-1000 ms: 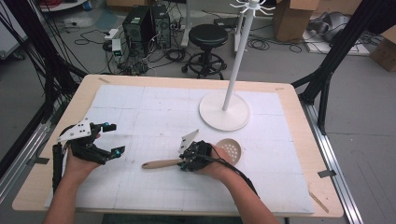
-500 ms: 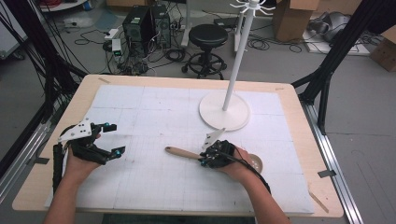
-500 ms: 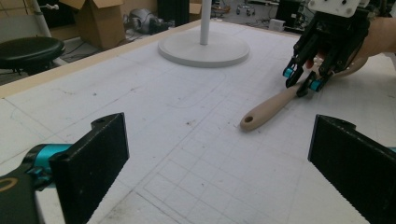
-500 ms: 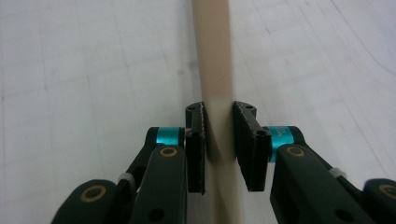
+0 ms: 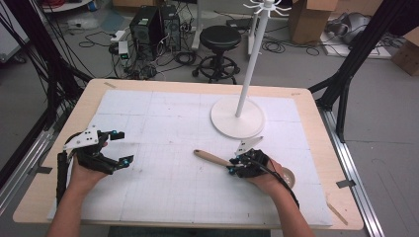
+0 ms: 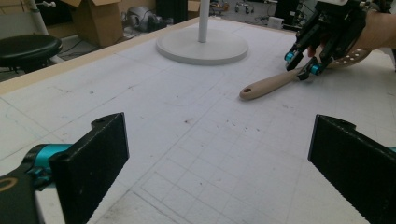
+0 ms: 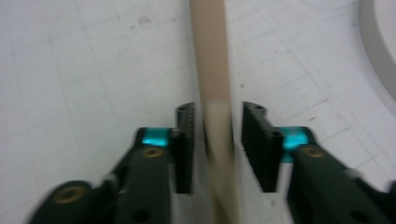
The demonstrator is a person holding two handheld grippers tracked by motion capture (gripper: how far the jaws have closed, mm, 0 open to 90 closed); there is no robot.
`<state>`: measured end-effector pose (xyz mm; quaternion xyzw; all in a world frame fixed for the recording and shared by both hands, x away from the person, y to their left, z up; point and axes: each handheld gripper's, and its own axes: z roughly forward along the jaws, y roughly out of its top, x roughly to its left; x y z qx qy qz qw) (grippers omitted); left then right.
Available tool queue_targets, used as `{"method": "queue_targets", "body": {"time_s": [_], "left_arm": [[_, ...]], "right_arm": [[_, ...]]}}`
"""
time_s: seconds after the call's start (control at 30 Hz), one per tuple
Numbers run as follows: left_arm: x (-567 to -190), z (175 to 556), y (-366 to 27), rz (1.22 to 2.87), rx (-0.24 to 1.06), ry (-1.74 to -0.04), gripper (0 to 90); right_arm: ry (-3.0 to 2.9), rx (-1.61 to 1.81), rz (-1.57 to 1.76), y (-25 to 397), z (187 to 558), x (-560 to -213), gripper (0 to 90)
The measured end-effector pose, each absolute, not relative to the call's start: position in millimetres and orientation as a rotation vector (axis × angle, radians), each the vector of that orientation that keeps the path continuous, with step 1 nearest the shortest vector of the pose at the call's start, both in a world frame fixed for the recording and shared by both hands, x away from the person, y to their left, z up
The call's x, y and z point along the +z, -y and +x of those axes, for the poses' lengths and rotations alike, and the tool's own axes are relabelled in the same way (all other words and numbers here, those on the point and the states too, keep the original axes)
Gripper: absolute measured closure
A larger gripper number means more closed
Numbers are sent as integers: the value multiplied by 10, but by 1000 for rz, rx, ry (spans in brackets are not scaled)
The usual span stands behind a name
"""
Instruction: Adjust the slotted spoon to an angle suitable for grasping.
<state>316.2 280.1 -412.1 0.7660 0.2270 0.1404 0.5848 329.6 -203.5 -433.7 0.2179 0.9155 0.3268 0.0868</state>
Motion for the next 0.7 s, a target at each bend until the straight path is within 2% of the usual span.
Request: {"method": "queue_targets", "body": {"time_s": [0.23, 0.43, 0.7], "left_arm": [[-4132, 3177, -2789, 1784, 322, -525, 56], [-4114, 3185, -2773, 1766, 315, -510, 56], [-4050, 3202, -2759, 1747, 312, -481, 56]], "right_arm": [[-2578, 1236, 711, 2209, 3250, -4114, 475], [-2451, 1353, 728, 2326, 3188, -3930, 392], [-2362, 1421, 768, 2373, 3160, -3854, 262]]}}
